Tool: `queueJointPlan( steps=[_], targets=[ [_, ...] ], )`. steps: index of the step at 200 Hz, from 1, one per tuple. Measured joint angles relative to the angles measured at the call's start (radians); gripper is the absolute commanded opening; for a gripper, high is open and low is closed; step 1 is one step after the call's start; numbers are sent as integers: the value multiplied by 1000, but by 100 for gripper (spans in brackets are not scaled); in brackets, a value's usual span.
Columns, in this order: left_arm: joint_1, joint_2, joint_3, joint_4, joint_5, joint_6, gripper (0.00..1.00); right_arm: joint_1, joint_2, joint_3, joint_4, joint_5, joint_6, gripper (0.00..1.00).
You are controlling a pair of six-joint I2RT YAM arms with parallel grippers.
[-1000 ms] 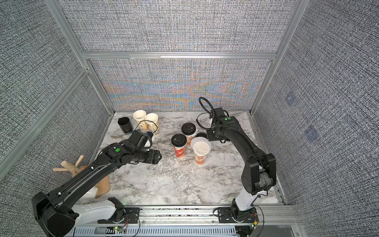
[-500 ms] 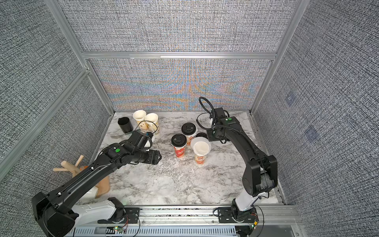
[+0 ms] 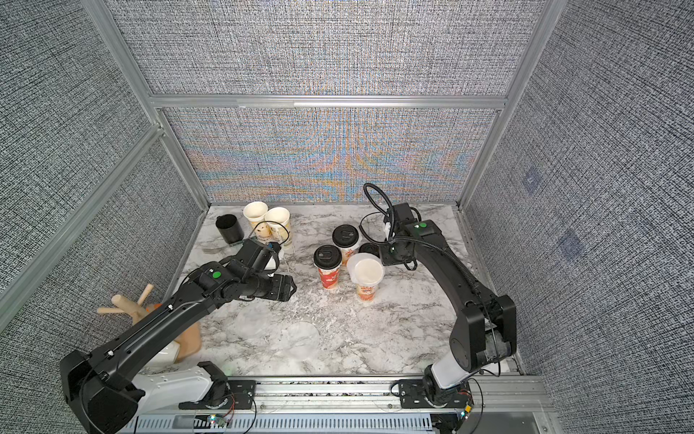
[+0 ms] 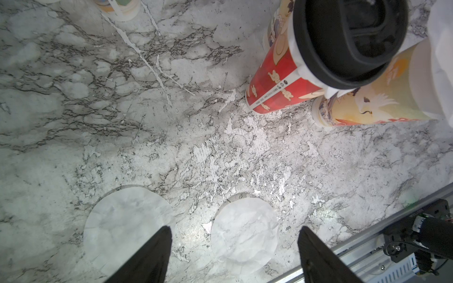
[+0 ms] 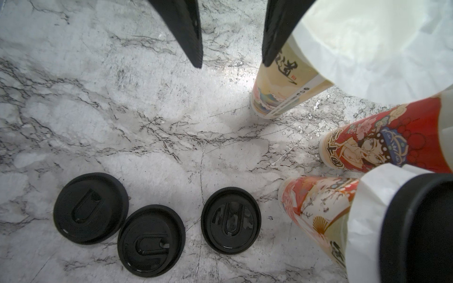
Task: Put the leak-proof paper on the milk tea cups
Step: Adjust the leak-proof paper on the cup, then pick up the cup lid from the center of the board.
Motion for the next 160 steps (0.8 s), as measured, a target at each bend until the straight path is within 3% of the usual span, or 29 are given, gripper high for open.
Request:
queueJointPlan(
  steps=[38,76,118,160],
  targets=[
    [-2,-2,0,0,2,0,83,-27,1,5,1,31,16,47],
    [-35,30,30,0,18,0,82,-135,44,43,26,76,56,57],
    [-161,143,180,0,15,17,81,-256,240,144,75,103,82,68],
    [-210,255,277,-8,-11,18,80,-319,422,301,84,110,84,77]
  ],
)
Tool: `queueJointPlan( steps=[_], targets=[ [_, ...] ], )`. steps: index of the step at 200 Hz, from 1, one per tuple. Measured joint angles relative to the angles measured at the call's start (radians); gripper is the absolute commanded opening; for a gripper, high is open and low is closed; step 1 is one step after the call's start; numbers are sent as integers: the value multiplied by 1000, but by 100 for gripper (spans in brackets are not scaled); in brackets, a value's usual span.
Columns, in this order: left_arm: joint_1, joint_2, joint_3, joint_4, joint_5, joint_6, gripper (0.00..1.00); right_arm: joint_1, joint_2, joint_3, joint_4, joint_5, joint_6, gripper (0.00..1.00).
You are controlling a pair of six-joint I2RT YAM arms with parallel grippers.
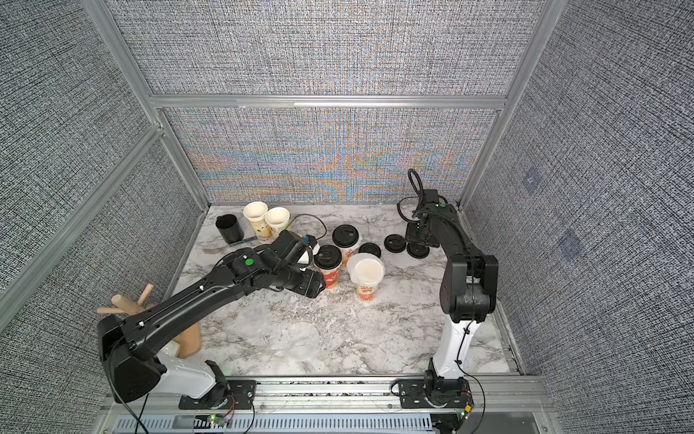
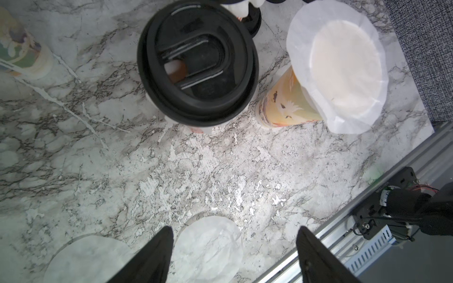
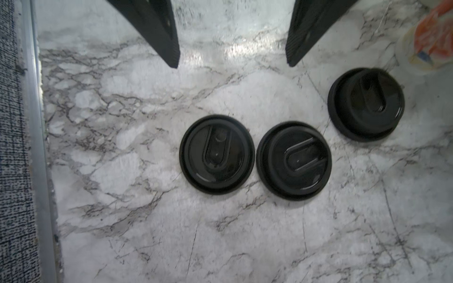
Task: Put the leak-proof paper on the milk tea cups
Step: Pick up the cup lid from the center of the board.
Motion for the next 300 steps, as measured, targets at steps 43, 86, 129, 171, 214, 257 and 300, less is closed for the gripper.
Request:
queueJointPlan(
  steps=[43,86,129,171,214,257,300],
  targets=[
    [-29,72,59,-7,-14,-4,80,-35,118,95,-12,3,-2,83],
    [-35,105,90,-8,-25,-11,80,-35,184,125,-18,-6,-3,85],
    [-37,125,98,-8,-24,-11,80,-36,220,129,-19,-8,-3,84],
    [-37,126,98,-10,-25,-11,80,-36,264,158,-26,-7,-3,82],
    [-39,132,98,-10,-25,-10,80,-37,290,187,-31,-3,-3,79],
    [-39,137,98,-13,-25,-10,81,-37,300,179,-29,-1,-6,77],
    [-39,137,98,-14,-26,-6,80,-37,296,167,-21,2,-8,67]
  ],
)
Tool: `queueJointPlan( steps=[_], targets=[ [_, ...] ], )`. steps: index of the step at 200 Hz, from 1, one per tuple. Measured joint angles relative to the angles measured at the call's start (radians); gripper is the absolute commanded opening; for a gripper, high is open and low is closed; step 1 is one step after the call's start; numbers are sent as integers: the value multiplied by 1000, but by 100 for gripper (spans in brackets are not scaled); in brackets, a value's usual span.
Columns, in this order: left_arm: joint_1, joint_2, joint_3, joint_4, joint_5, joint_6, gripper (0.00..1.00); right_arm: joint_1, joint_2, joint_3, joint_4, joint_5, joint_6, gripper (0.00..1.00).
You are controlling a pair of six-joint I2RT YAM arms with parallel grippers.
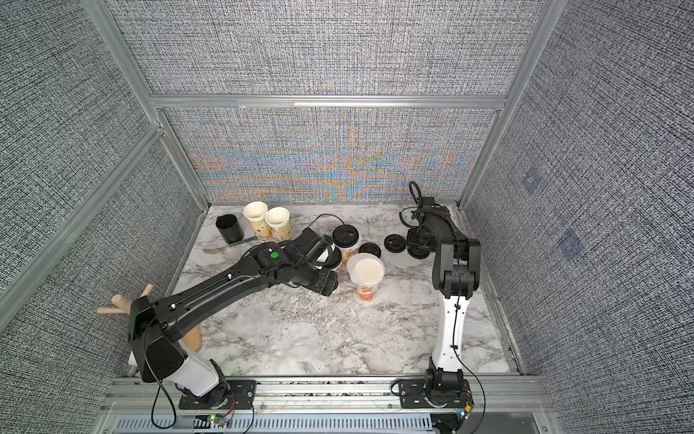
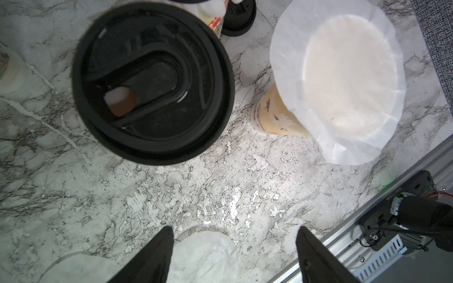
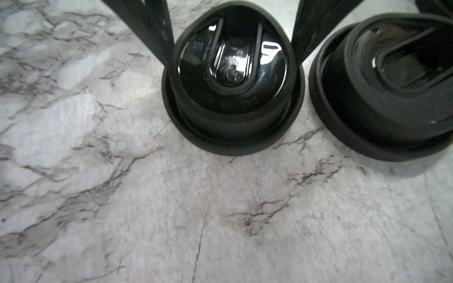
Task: Put the leak-proof paper on the milk tea cups
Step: Pick up the cup lid from the center of the board.
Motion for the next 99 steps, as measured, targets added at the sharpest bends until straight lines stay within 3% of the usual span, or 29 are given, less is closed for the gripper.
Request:
queueJointPlan(
  steps=[50,99],
  targets=[
    [0,1,0,-9,0,8,80,0,-93,-72,10,-5,0,65],
    [0,1,-13,-9,-3,10,81,67,-530,-353,34,7,0,64]
  ],
)
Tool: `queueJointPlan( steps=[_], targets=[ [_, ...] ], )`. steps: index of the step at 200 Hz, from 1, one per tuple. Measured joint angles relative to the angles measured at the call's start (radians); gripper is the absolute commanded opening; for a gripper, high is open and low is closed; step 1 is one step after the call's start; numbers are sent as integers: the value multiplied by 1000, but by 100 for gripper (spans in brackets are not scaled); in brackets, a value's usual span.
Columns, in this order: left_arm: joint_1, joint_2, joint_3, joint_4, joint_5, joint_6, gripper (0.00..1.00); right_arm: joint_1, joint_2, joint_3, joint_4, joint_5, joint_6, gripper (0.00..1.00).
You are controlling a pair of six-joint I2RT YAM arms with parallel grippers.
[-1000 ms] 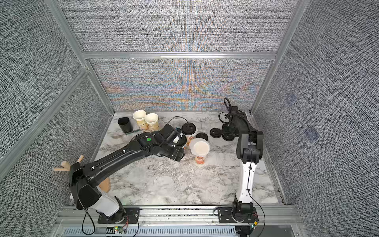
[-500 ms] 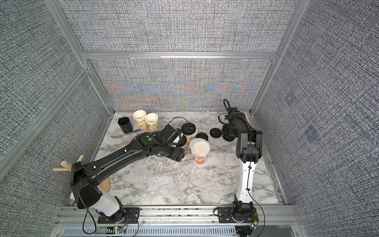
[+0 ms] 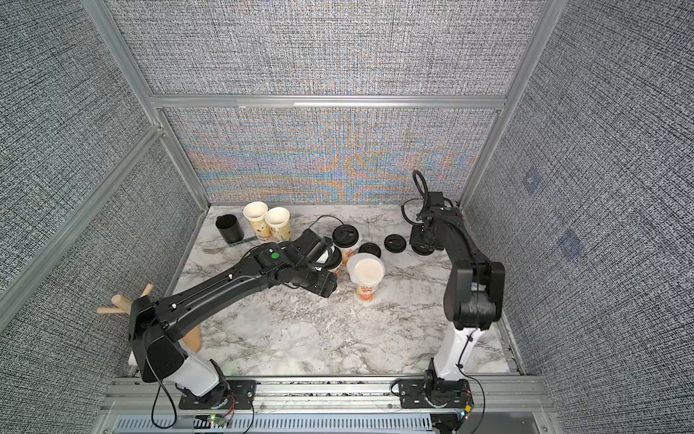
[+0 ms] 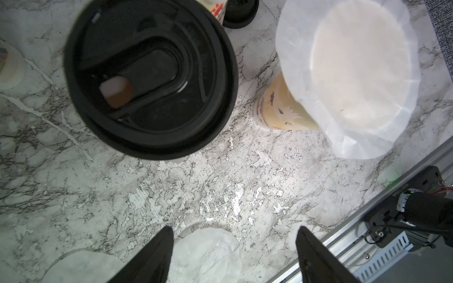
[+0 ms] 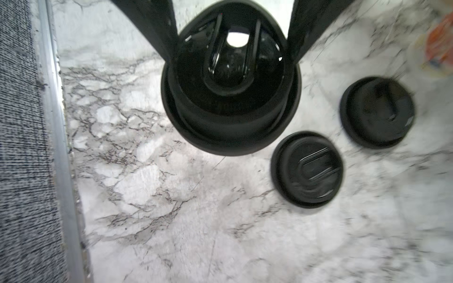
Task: Put the leak-proof paper on the milk tea cups
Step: Pick up the cup lid from the center of the board, then place the cup lid on the cup.
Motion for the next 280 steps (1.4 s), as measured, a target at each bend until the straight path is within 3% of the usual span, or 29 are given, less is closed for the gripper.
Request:
queueJointPlan(
  steps=[29,49,123,180,280],
  targets=[
    [0,-6,-14,2,-5,0,81,132,-254,-102,-44,2,-7,64],
    [0,-5,-7,-6,-21,-4,81,253,-341,-88,-103,1,-10,64],
    [2,8,26,-52,-80,-30,81,509,-310,62,-299,33,-6,64],
    [7,-34,-8,-69,-121,-42,81,601,-225,91,-333,30,-6,64],
    [19,-63,-35,-74,-135,-48,81,620,-155,100,-357,38,-15,63]
  ],
)
